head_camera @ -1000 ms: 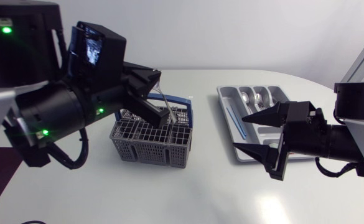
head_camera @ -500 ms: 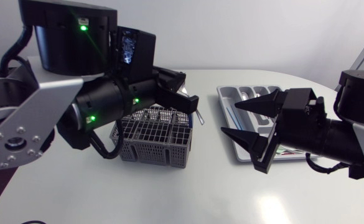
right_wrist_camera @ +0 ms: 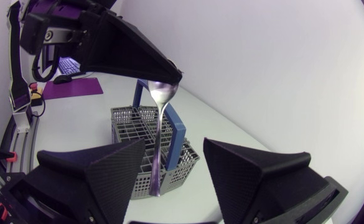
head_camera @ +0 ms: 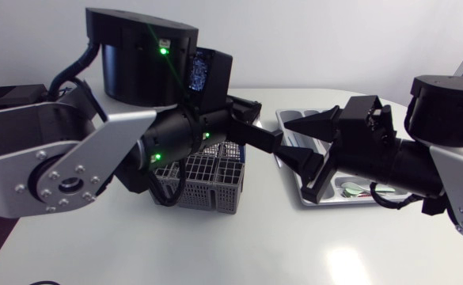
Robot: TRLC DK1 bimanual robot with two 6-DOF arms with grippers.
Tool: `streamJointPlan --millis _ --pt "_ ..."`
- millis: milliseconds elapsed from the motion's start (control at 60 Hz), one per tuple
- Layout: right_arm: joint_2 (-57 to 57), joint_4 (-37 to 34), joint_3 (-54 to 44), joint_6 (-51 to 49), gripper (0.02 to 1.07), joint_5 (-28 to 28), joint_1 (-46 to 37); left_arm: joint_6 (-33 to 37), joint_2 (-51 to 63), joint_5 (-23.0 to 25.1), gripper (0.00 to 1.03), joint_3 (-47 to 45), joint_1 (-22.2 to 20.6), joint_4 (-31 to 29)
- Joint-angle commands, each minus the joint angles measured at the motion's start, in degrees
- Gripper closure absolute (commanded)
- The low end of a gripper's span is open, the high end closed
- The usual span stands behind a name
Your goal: Unload the cutlery basket into the drawer organizer.
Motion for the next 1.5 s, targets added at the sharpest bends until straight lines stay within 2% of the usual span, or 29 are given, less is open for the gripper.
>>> streamJointPlan --millis 0,217,283,650,783,850,1283,1333,1367,1483 --pt "1.96 1.20 2.10 2.61 0.46 0.48 0.67 -1.88 1.02 0.83 1.00 2.29 -0.24 0.93" --pt "3.81 1.12 3.15 4.28 0.62 -1.19 0.76 -1.88 2.33 1.54 1.00 2.64 -0.24 1.72" --pt "3.81 1.03 3.24 4.45 0.64 -1.28 0.85 -1.88 2.51 1.80 1.00 2.73 -0.15 1.72" --pt "4.68 0.33 3.68 5.16 0.94 -3.56 1.02 -1.79 2.60 2.24 1.00 2.99 0.47 1.63" --pt "4.86 0.24 3.51 5.16 0.96 -4.27 1.37 -1.79 2.42 2.33 1.00 2.73 0.55 1.63" --pt "4.68 0.15 3.33 5.16 1.01 -4.53 1.64 -1.79 2.42 2.33 1.00 2.73 0.64 1.63" --pt "4.16 -0.82 2.45 4.89 1.01 -4.88 3.04 -1.70 2.16 2.77 0.98 2.73 0.99 1.55" --pt "3.98 -1.17 2.54 4.89 1.01 -5.15 3.04 -1.70 1.98 2.94 0.92 2.73 1.26 1.63" --pt "3.98 -1.43 2.54 4.89 1.01 -5.23 3.13 -1.70 1.89 3.12 0.82 2.82 1.26 1.63" --pt "3.72 -2.14 2.54 4.81 1.01 -5.50 3.48 -1.70 1.37 3.30 0.60 3.08 1.70 1.55"
